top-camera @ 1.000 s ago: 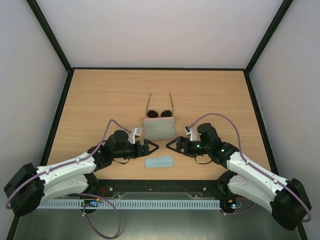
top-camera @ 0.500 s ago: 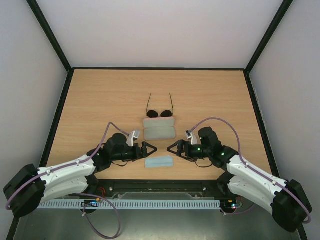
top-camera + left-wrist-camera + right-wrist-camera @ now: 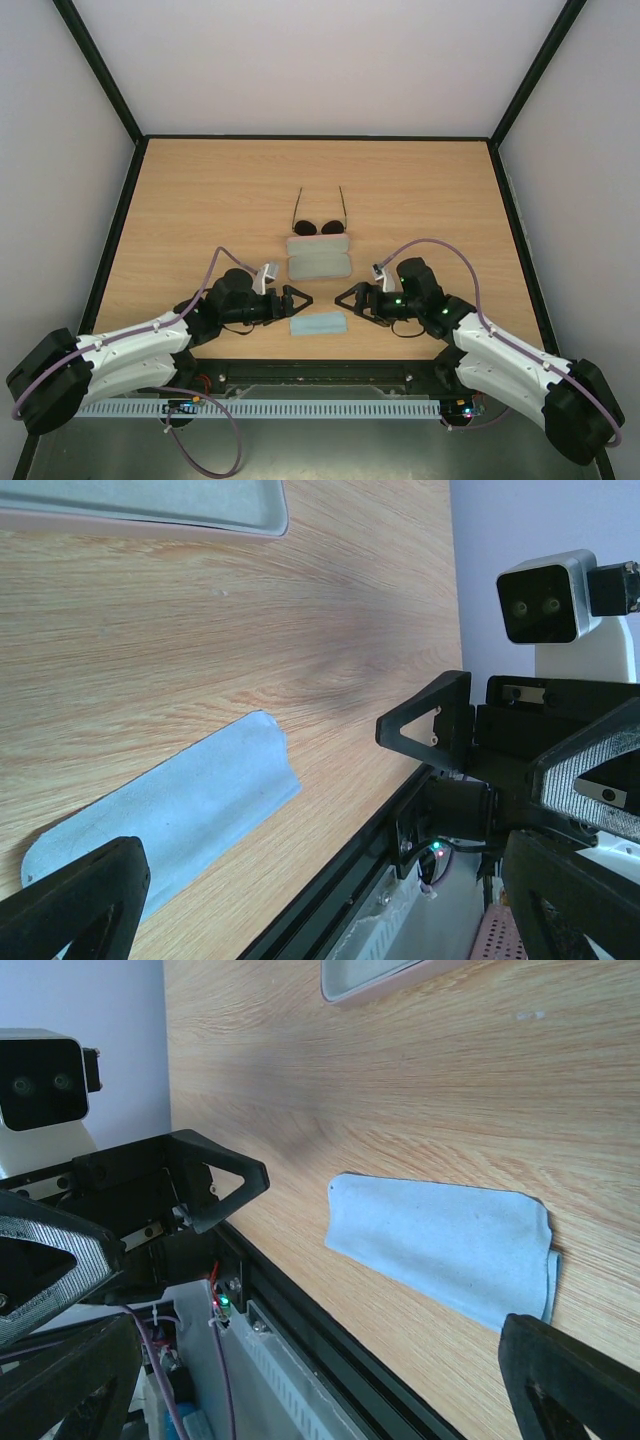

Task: Organize the sunglasses
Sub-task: Adjust the glasses cleaning cloth at the center of the board.

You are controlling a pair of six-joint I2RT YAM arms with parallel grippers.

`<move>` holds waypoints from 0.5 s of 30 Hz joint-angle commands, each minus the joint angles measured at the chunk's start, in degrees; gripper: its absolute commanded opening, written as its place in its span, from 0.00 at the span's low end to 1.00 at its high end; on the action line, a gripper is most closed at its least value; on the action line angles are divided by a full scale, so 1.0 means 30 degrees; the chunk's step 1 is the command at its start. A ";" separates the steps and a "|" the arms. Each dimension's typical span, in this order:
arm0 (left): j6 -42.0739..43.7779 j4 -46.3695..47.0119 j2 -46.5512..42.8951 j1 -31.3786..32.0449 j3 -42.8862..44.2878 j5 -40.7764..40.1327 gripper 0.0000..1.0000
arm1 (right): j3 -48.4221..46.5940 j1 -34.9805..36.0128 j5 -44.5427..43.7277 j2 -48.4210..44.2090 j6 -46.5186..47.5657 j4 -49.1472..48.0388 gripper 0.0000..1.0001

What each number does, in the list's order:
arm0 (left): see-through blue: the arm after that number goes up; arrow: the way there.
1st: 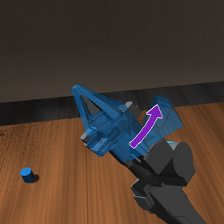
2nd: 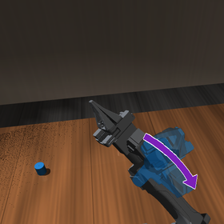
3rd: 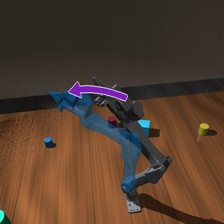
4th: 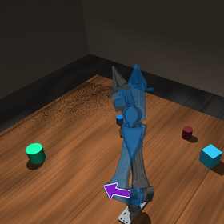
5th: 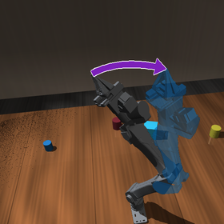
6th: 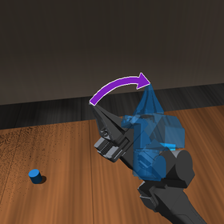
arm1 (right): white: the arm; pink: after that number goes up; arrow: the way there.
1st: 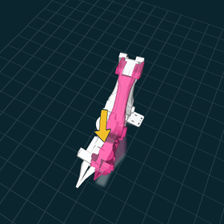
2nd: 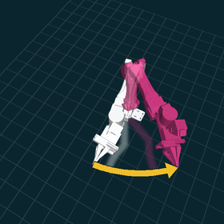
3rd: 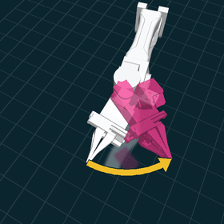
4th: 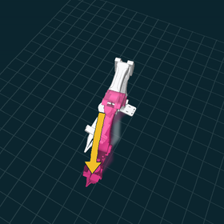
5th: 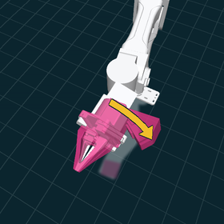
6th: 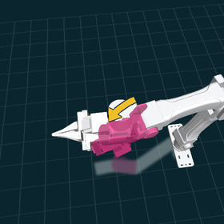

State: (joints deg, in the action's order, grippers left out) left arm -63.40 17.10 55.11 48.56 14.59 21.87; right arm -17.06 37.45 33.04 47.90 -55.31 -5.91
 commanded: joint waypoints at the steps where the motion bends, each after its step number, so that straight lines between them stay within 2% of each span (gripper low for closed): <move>1: -0.0035 0.0444 -0.0138 -0.0088 -0.0236 -0.0120 0.99 | 0.0267 -0.0091 0.0490 0.0110 -0.0166 -0.0552 0.99; 15: -0.0020 0.0543 0.0163 -0.0094 -0.0059 0.0004 0.99 | 0.0092 -0.0091 0.0654 0.0655 -0.0166 -0.0971 0.99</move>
State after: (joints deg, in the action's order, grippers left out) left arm -63.46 17.37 55.33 48.56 14.59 21.87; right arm -17.04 37.45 33.47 49.30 -55.59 -7.68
